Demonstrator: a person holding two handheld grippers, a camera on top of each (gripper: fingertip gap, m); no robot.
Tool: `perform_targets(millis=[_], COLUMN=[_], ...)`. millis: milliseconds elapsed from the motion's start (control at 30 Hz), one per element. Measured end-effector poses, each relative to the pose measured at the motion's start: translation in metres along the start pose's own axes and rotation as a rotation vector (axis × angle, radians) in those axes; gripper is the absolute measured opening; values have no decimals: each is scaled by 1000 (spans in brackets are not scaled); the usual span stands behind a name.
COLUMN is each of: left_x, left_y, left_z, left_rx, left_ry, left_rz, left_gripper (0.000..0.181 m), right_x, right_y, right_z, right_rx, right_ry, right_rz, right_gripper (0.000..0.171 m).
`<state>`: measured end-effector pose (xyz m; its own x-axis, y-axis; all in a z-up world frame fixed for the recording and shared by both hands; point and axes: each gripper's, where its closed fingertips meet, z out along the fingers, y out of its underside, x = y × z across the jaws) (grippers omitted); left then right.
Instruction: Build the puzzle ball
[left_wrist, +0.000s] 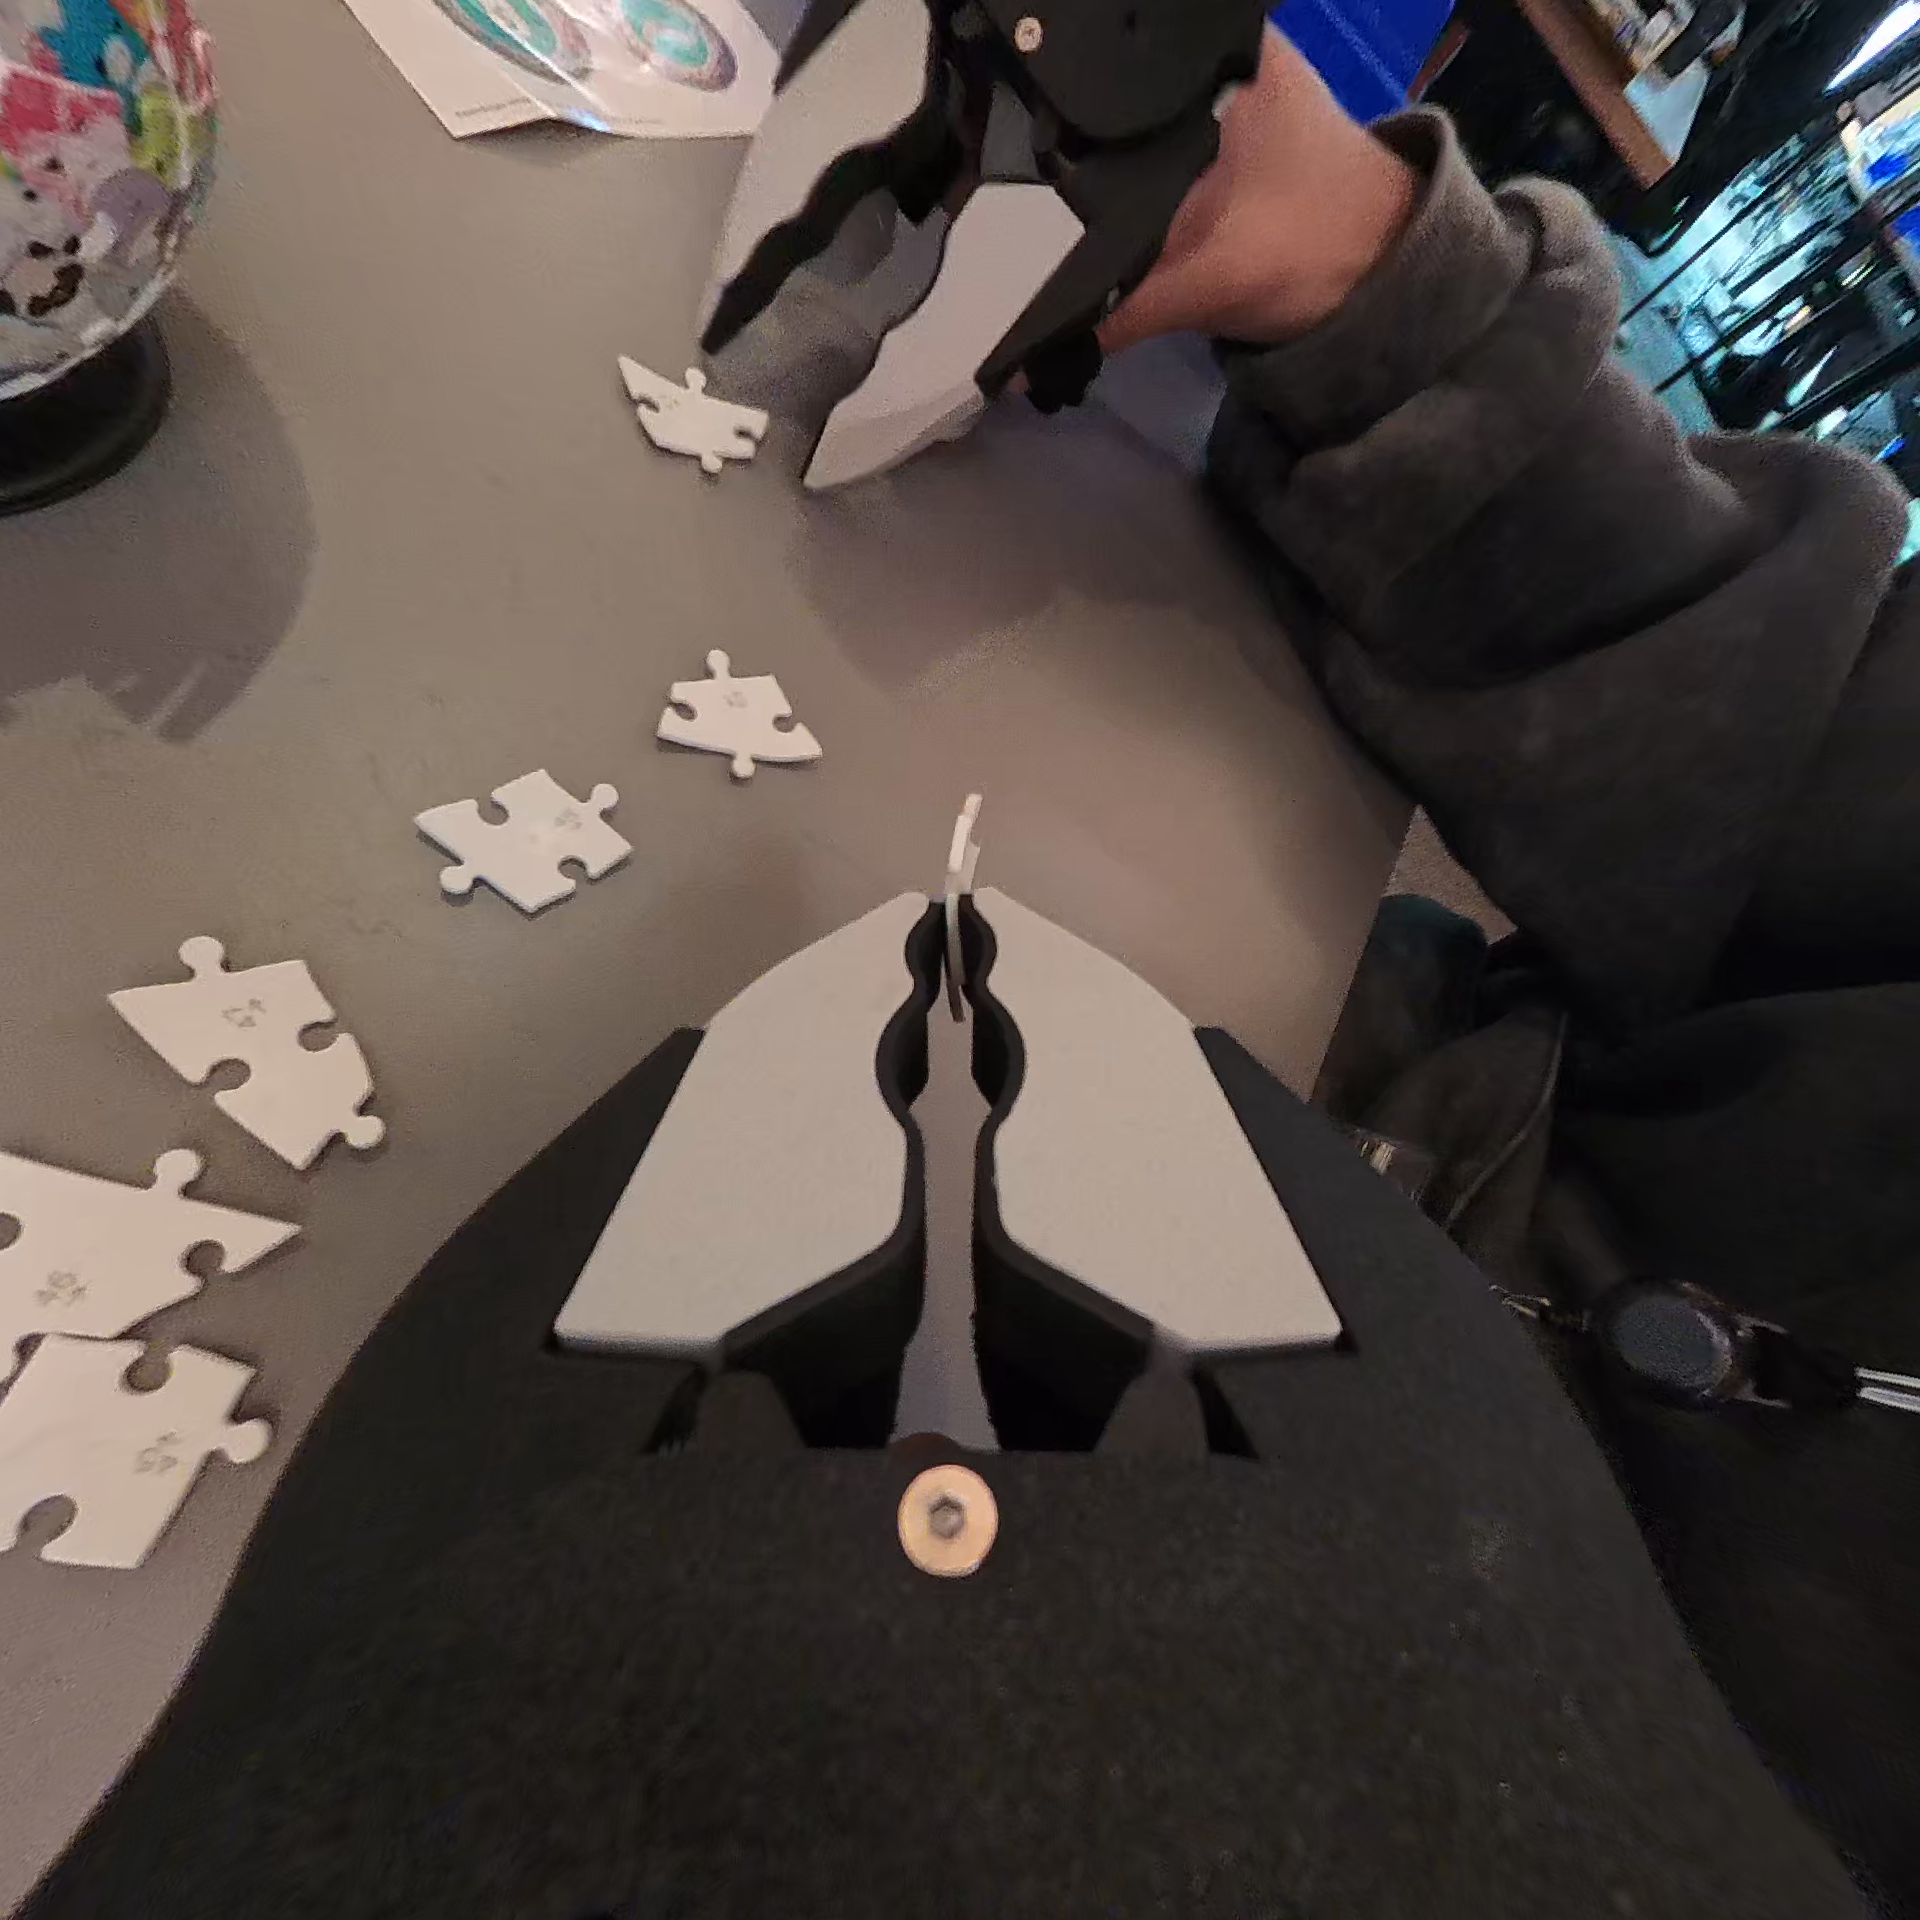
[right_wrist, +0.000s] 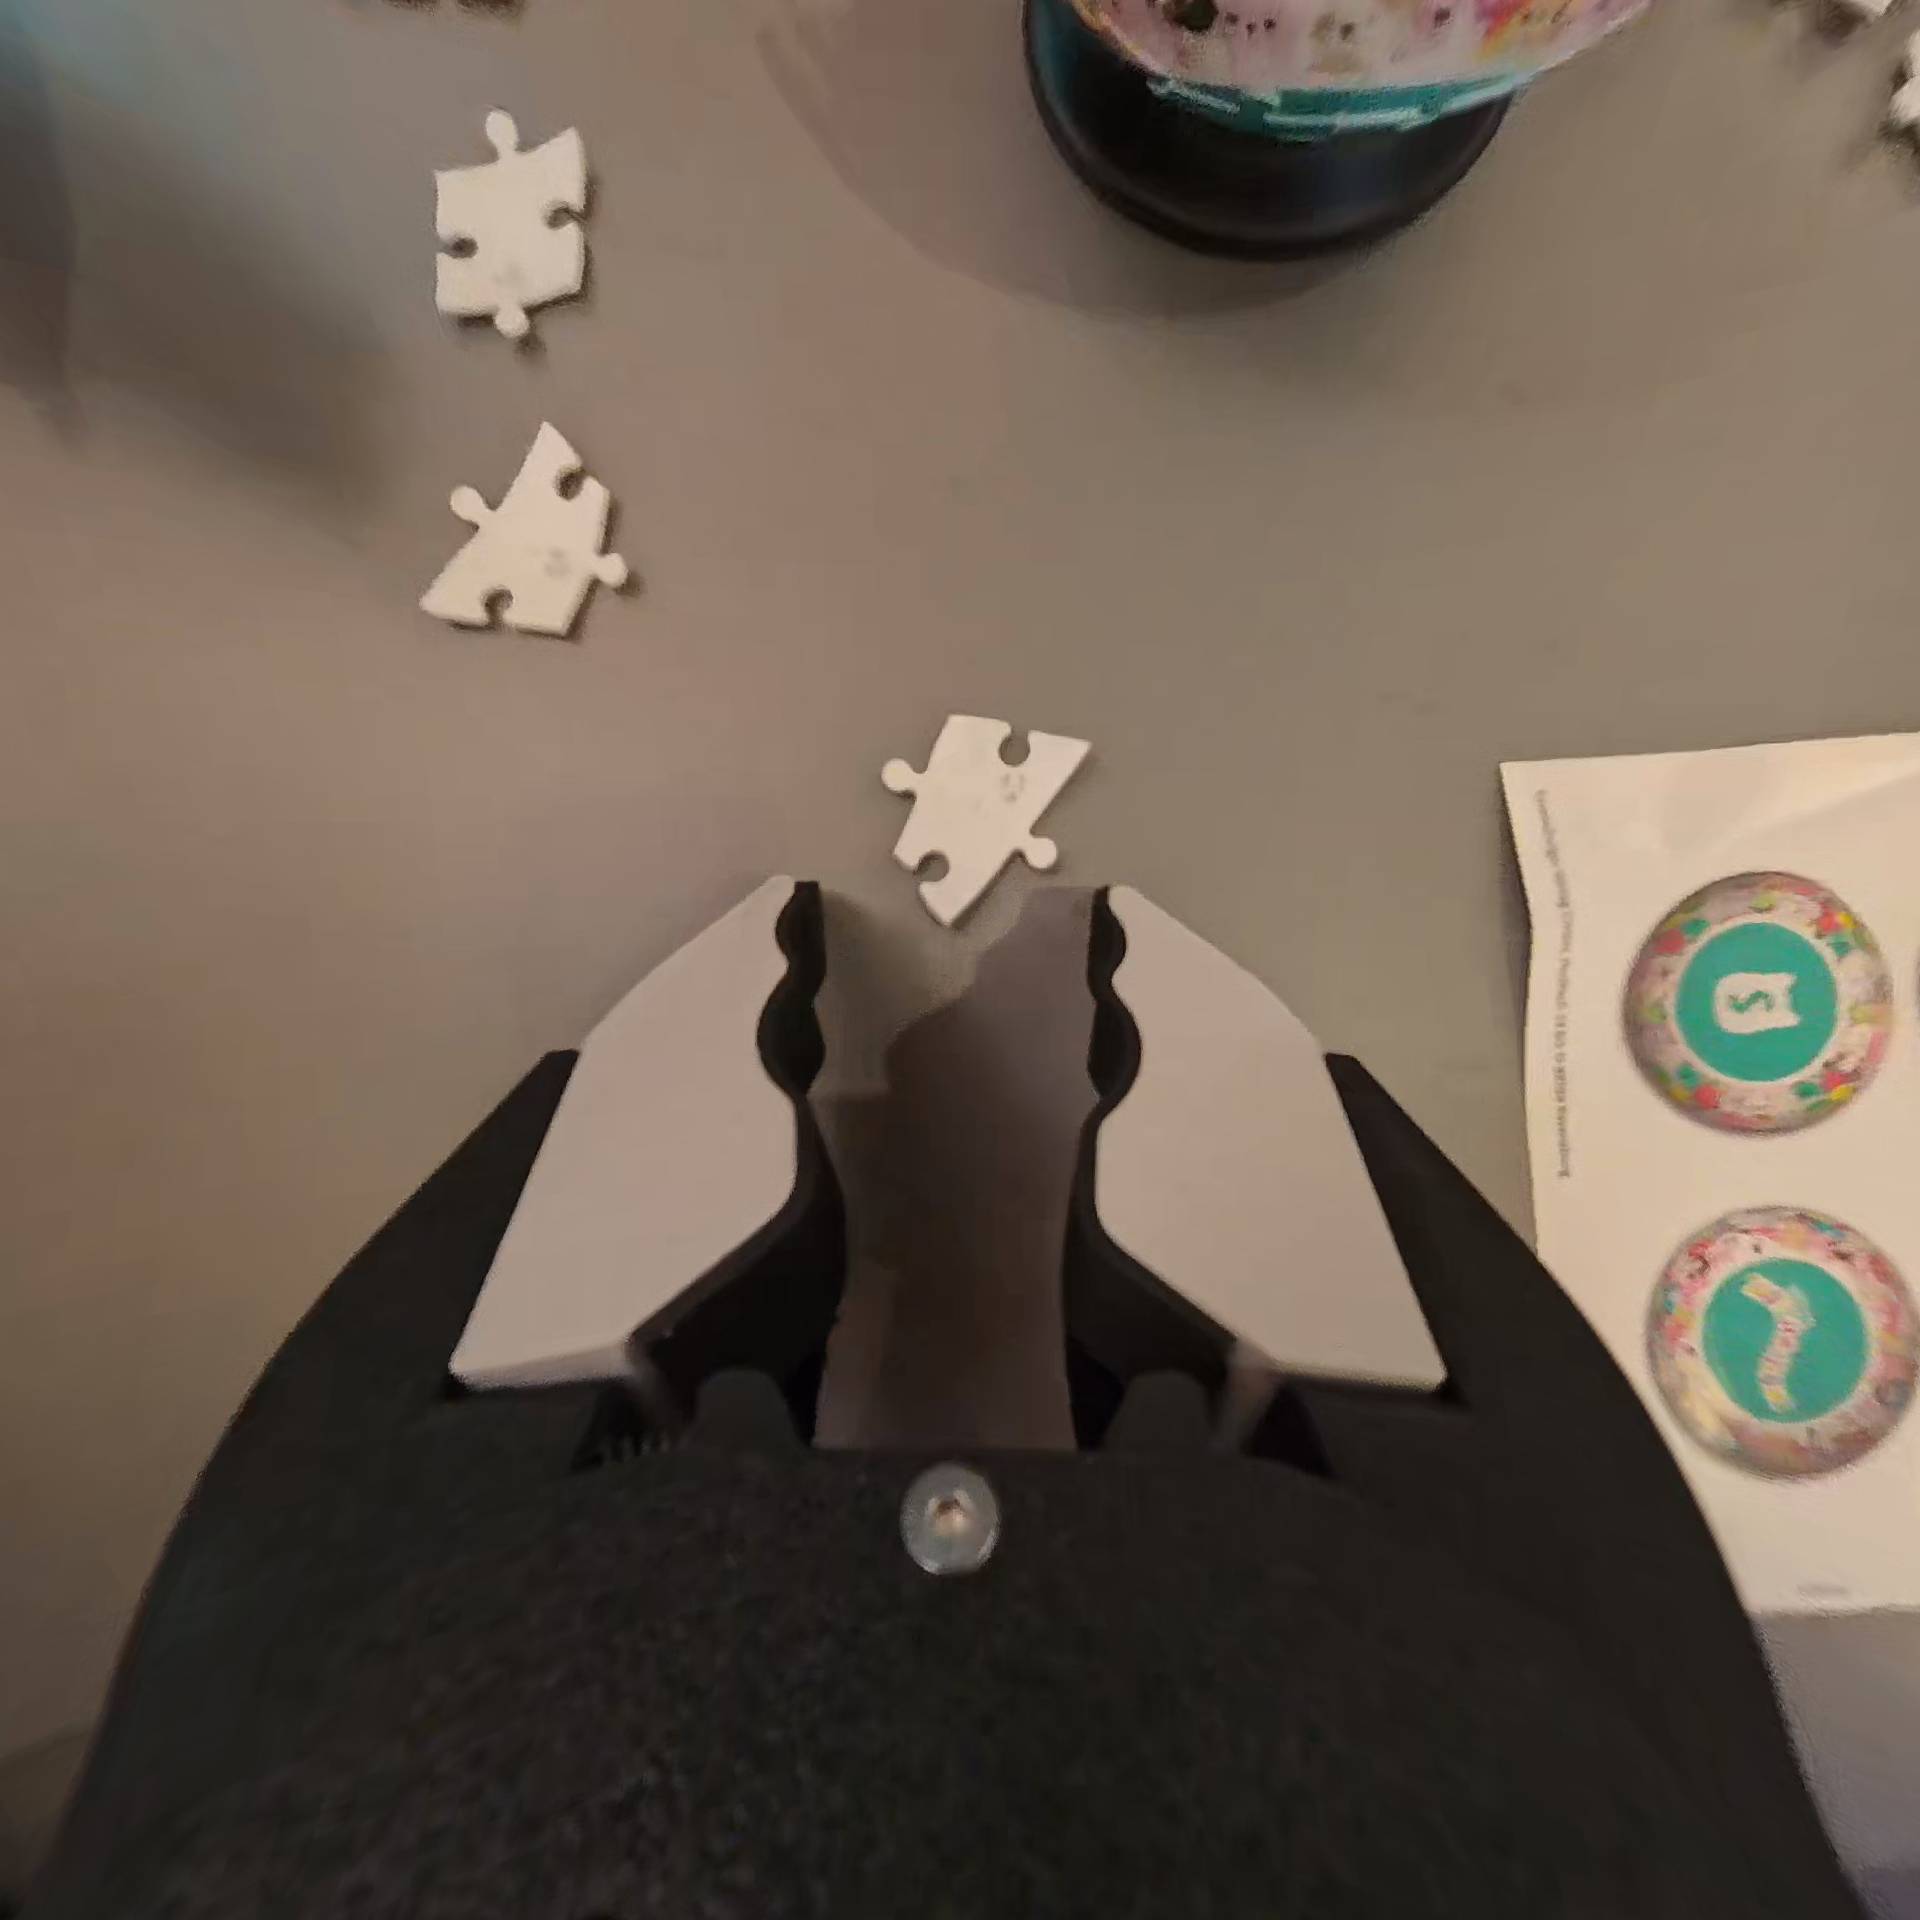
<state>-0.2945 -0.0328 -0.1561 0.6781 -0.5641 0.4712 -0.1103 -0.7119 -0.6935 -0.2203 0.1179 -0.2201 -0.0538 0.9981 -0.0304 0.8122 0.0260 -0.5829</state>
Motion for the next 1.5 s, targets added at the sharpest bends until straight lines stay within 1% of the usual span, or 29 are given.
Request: perform_targets(millis=[67, 100, 133, 200, 233, 367, 433, 467, 567, 667, 733, 767, 833, 900, 933, 967, 1033, 1100, 1200, 1267, 1367, 1433, 1500], left_x=[1, 2, 1, -1, -1, -5, -6, -6, -6, -5, -5, -5, -5, -6, -6, -5, -4, -2, -1, -2, -2, -2, -2], left_y=[4, 5, 6, 7, 7, 6, 6, 6, 7, 7, 8, 8, 8, 9, 9, 9, 9, 10, 9, 10, 10, 10, 10], left_z=[4, 6, 8, 10, 10, 7, 6, 6, 6, 5, 5, 5, 4, 4, 4, 4, 5, 6, 5, 5, 5, 5, 5], left_rx=[-18, -26, -30, -32, -31, -20, -14, -14, -19, -20, -24, -23, -22, -25, -26, -27, -28, -36, -31, -32, -34, -33, -35], left_ry=[11, 23, 27, 30, 36, 36, 35, 37, 35, 37, 33, 33, 32, 27, 27, 30, 40, 38, 32, 34, 36, 37, 30], left_rz=[-1, -5, -9, -17, -23, -39, -45, -47, -46, -39, -36, -34, -32, -28, -27, -28, -29, -23, -11, -12, -17, -16, -12], left_gripper=[2, 2, 2, 2, 2, 2, 2, 2, 2, 2, 2, 2, 2, 2, 2, 2, 2, 2, 2, 2, 2, 2, 2], right_x=[-1, -1, -2, -6, -5, -9, -19, -26, -42, -49, -58, -67, -82, -84, -80, -78, -78, -78, -65, -63, -64, -63, -66], right_y=[-10, -12, -10, -12, -13, -11, -10, -12, -14, -17, -23, -26, -27, -24, -22, -20, -18, -19, -12, -8, -5, -5, -6], right_z=[1, 3, 6, 8, 8, 8, 7, 6, 1, -4, -10, -13, -13, -6, -1, 4, 14, 16, 9, 6, 5, 4, 5], right_rx=[59, 58, 40, 51, 56, 42, 34, 44, 52, 68, 106, 124, 134, 123, 98, 77, 42, 33, 6, 6, 12, 17, 23], right_ry=[-34, -41, -44, -40, -25, -2, -30, -58, -103, -66, -67, -86, -69, 28, 85, 117, 106, 83, 139, 136, 118, 117, 94], right_rz=[31, 35, 26, -6, -3, -10, -4, 6, 49, 33, 14, 3, -16, -46, -67, -84, -66, -38, -72, -63, -66, -65, -59], right_gripper=[44, 41, 35, 9, 5, 4, 4, 0, 0, 0, 11, 14, 21, 35, 39, 40, 47, 44, 39, 38, 28, 27, 31])
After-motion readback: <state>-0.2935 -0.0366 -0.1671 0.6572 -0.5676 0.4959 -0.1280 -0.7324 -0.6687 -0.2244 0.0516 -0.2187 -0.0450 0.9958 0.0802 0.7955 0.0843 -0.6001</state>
